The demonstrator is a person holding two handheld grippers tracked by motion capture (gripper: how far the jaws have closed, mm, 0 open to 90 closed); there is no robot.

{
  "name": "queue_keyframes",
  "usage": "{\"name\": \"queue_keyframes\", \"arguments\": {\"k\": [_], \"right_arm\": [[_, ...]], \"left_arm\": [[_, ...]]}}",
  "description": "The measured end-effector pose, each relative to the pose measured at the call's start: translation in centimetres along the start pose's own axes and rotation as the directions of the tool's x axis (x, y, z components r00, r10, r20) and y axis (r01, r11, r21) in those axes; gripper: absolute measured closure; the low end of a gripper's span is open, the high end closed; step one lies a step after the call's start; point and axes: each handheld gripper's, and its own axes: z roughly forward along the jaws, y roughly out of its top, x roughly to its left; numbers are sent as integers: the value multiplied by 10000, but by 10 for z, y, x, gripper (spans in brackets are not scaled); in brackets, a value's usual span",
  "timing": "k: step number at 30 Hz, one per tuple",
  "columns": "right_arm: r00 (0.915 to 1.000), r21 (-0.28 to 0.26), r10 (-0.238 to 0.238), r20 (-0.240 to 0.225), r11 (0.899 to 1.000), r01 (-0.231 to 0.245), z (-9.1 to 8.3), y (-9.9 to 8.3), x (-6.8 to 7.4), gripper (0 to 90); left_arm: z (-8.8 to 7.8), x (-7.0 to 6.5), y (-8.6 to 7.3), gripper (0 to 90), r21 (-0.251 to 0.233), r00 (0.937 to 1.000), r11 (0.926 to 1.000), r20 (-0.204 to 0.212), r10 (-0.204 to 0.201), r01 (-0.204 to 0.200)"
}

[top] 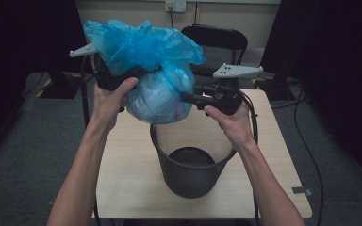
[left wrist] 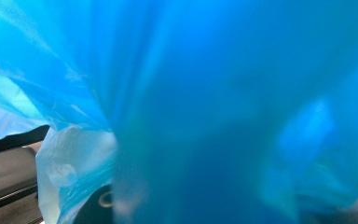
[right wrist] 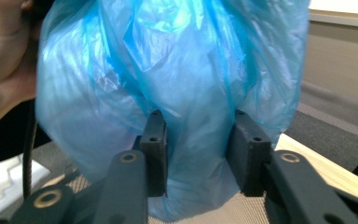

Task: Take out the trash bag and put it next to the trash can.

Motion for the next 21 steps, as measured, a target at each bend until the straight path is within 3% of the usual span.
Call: {"name": "queue_keyframes", "arguments": {"k": [4, 6, 8, 9, 10, 11, 14, 16, 21], "right_arm": [[9999, -204, -37, -126, 9998, 35, 6, 4, -4, 661], [9997, -417, 123, -227, 9990, -132, 3, 4, -4, 590], [9998, -440, 130, -157, 9989, -136, 1, 3, -4, 532], [9996, -501, 203, -212, 9985, -214, 0, 3, -4, 508], [9997, -476, 130, -223, 9988, -141, -1, 2, -4, 481], [9997, -491, 91, -241, 9987, -103, -3, 2, -3, 468], [9996, -545, 41, -289, 9985, -57, -8, 0, -3, 472], [9991, -569, -117, -419, 9983, 93, -11, -1, -1, 537], [9963, -539, -440, -741, 9977, 401, -16, -1, 1, 594]], "left_arm": [[-6, 10, -4, 898, 73, 9994, 10000, -338, 57, -54], [-11, 17, -8, 898, 113, 9978, 9999, -656, 8, -1], [-14, 21, -13, 899, 395, 9915, 9992, -1298, 10, 42], [-16, 24, -16, 899, 381, 9916, 9992, -1289, -36, 85], [-18, 27, -18, 899, 301, 9917, 9994, -1280, -122, 162], [-16, 26, -20, 899, -362, 9868, 9962, -1384, -838, 795], [-20, 33, -23, 899, -462, 9837, 9942, -1472, -1030, 972], [-24, 36, -24, 899, -581, 9819, 9924, -1497, -1163, 1086], [-28, 45, -28, 899, -620, 9766, 9886, -1583, -1457, 1374]]}}
